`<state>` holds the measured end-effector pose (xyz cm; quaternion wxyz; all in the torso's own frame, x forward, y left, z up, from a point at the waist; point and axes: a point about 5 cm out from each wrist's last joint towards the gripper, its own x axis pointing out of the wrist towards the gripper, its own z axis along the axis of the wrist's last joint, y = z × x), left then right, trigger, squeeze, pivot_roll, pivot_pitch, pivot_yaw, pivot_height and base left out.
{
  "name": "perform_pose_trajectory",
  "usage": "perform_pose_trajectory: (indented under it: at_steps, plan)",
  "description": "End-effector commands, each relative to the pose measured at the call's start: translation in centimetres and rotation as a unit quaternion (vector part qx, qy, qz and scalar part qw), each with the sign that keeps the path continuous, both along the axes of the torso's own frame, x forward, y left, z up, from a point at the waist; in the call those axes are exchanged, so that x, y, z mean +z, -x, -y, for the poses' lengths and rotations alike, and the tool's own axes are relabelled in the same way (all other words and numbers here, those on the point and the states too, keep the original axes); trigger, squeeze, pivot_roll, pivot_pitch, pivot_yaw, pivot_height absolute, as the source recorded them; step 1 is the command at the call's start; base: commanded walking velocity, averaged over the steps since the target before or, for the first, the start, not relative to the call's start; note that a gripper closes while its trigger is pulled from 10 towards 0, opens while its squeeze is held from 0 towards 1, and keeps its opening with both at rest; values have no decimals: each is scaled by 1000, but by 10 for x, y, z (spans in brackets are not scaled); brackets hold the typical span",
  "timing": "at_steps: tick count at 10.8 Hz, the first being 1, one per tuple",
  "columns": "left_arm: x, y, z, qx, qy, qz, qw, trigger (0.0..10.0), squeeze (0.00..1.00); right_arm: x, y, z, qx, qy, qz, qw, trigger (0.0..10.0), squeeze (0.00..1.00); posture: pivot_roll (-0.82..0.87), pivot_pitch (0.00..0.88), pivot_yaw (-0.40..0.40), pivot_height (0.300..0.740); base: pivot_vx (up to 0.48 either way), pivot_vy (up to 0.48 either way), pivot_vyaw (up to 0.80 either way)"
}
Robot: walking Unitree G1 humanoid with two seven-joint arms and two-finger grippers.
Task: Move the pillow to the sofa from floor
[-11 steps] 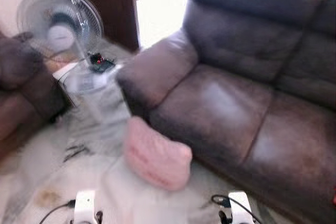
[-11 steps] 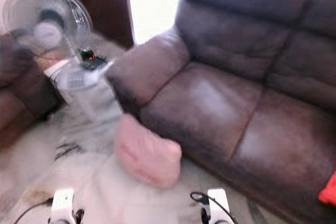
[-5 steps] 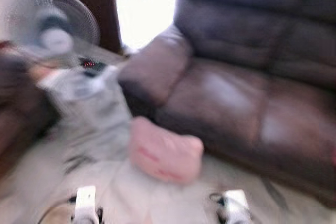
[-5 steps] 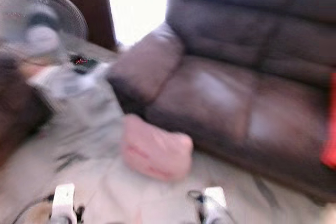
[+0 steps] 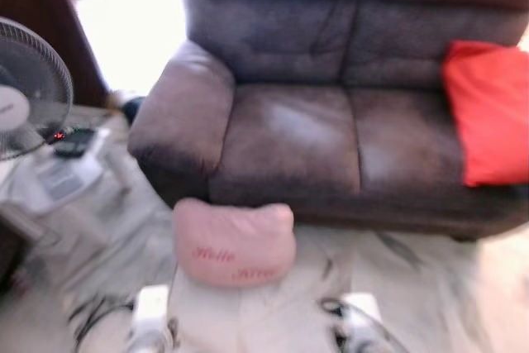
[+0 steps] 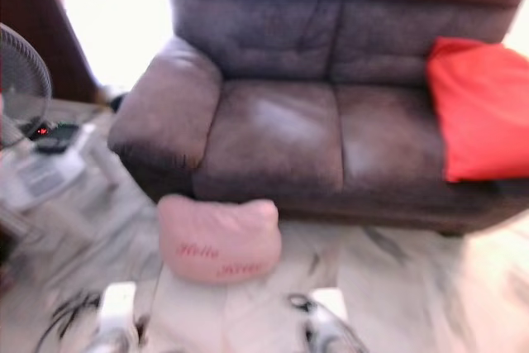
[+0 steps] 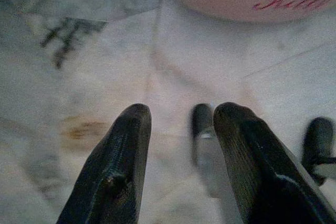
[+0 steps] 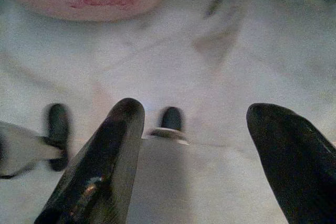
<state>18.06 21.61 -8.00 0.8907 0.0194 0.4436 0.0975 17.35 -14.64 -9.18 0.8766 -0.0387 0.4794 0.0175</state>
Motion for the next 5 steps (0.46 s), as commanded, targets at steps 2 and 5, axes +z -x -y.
perform_pose_trajectory:
  at_steps: [2,5]
  plan:
    - [-2,14,-17,5,-2,-12,1000,10000,0,-1,2,12,-8,12,-5,1000,10000,0,33,88,9,740,0,371,-359]
    - [0,11,-24,6,-4,-10,1000,10000,0,-6,20,29,-13,19,-14,1000,10000,0,36,87,8,740,0,336,0]
